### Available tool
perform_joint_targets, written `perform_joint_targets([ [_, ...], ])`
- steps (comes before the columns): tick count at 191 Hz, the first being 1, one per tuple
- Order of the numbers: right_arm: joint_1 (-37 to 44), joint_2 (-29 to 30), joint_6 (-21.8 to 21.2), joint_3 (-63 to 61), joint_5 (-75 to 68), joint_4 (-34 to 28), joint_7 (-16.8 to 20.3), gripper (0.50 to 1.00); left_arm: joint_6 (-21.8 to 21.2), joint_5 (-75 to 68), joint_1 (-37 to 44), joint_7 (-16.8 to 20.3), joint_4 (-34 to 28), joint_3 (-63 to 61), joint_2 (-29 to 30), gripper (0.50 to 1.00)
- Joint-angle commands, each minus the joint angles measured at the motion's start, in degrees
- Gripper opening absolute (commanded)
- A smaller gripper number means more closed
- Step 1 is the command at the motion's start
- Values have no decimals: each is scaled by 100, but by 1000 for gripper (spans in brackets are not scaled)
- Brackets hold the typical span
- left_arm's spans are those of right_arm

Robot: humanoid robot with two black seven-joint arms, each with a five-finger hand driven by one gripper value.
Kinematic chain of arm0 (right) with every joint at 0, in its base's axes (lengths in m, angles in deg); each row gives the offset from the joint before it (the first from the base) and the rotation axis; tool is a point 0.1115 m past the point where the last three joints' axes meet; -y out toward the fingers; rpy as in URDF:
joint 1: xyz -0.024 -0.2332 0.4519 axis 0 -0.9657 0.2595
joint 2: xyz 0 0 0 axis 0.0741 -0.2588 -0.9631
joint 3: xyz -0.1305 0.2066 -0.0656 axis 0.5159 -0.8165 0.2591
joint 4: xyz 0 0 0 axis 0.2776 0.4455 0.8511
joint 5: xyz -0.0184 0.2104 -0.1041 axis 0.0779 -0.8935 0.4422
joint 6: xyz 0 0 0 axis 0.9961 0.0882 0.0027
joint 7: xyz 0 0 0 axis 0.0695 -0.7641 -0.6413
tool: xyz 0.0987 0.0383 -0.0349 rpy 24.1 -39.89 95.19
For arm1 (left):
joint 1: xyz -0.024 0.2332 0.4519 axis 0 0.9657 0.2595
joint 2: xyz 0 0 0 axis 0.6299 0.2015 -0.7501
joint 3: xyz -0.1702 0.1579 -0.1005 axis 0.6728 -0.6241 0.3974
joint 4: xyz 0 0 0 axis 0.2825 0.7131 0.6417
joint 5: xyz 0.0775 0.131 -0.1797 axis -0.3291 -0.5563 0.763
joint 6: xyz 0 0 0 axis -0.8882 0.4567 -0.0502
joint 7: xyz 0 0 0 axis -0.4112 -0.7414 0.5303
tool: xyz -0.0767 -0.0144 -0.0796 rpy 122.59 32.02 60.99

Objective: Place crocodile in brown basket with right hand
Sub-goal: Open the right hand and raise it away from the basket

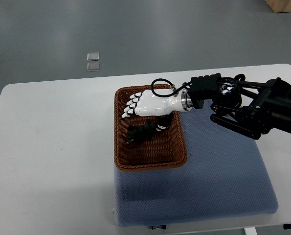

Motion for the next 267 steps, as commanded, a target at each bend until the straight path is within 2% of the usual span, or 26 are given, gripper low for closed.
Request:
perform_joint_targets([
  [1,44,-38,16,-97,-53,-62,-45,932,0,0,0,0,0,0,0,1000],
  [23,149,-144,-248,-475,-941,-115,-10,924,0,0,0,0,0,0,0,1000],
  [37,255,-284,-934,-704,-1925,-115,69,924,0,0,0,0,0,0,0,1000],
  [48,334,-469,-1504,-958,-2794,-98,280,926,0,0,0,0,0,0,0,1000],
  [71,325,-645,-2014,-1240,-4218,-45,640,928,0,0,0,0,0,0,0,1000],
  [97,176,-847,-2085,-1222,-5950,-36,737,926,0,0,0,0,0,0,0,1000],
  [124,-316,-1057,-2138,-1205,-8111,-1,1273,928,0,0,0,0,0,0,0,1000],
  [140,-572,-1181,-2314,-1266,-8939,113,1423,930,0,0,0,0,0,0,0,1000],
  [166,-782,-1234,-2709,-1249,-10090,808,1546,930,0,0,0,0,0,0,0,1000],
  [181,-870,-1181,-2858,-1275,-10512,1396,1915,930,0,0,0,0,0,0,0,1000],
  [199,-888,-1137,-3025,-1284,-11293,1950,2679,932,0,0,0,0,0,0,0,1000],
  [215,-897,-1119,-2955,-1284,-11944,2117,3241,930,0,0,0,0,0,0,0,1000],
  [225,-923,-1111,-2920,-1275,-12304,2126,3444,930,0,0,0,0,0,0,0,1000],
  [267,-1090,-944,-2401,-1284,-13447,2267,3488,932,0,0,0,0,0,0,0,1000],
])
